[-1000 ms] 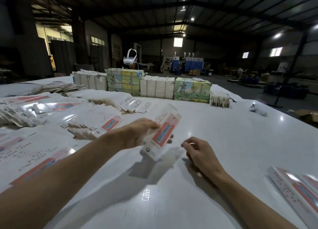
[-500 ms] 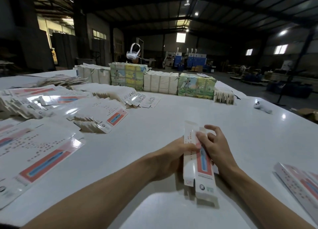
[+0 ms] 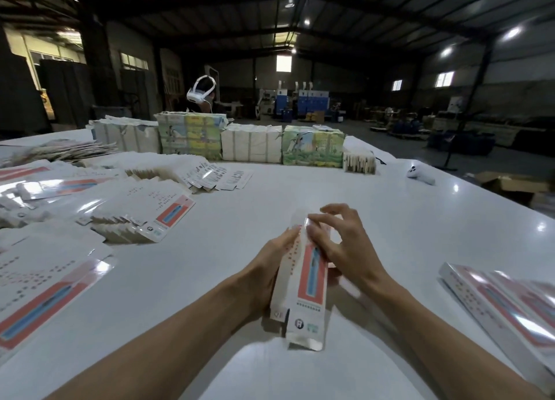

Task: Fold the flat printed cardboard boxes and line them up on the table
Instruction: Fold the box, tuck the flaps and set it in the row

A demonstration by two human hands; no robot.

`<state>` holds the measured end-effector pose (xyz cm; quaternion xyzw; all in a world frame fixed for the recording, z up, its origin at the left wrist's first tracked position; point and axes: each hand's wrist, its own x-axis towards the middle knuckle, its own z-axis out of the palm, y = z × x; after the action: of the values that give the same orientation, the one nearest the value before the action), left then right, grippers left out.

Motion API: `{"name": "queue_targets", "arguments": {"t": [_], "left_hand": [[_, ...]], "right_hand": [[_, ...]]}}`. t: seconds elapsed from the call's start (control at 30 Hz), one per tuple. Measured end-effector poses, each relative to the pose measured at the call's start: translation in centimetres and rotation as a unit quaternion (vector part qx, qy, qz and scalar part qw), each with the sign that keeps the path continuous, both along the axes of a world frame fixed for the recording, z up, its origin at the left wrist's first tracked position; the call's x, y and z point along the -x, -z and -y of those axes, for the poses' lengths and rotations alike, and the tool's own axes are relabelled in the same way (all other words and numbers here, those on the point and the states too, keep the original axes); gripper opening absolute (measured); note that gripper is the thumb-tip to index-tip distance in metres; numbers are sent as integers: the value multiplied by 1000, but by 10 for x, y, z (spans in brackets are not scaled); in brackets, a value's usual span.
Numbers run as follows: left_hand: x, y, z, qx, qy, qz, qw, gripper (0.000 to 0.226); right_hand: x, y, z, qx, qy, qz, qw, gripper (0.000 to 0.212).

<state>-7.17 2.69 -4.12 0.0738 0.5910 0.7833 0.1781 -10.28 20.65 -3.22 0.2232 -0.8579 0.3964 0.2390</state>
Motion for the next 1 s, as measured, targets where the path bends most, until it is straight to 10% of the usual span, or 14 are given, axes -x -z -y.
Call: {"name": "queue_targets", "arguments": {"t": [0.23,0.47,0.73,1.0], "left_hand": [[1,-7,0,22,1,15,1000,70],[1,-9,-11,-3,26,54,998,66],[10,-7,3,-165,20,115,979,57],[8,-1,0,-34,-102,-54,993,38]], "right_hand": [[7,-7,2,129,-46,52,989,13],[8,-8,-1,359,-217,233,877,39],[0,6,12,321,-201,250,891,53],[-5,4,9,292,-189,197,917,54]]}}
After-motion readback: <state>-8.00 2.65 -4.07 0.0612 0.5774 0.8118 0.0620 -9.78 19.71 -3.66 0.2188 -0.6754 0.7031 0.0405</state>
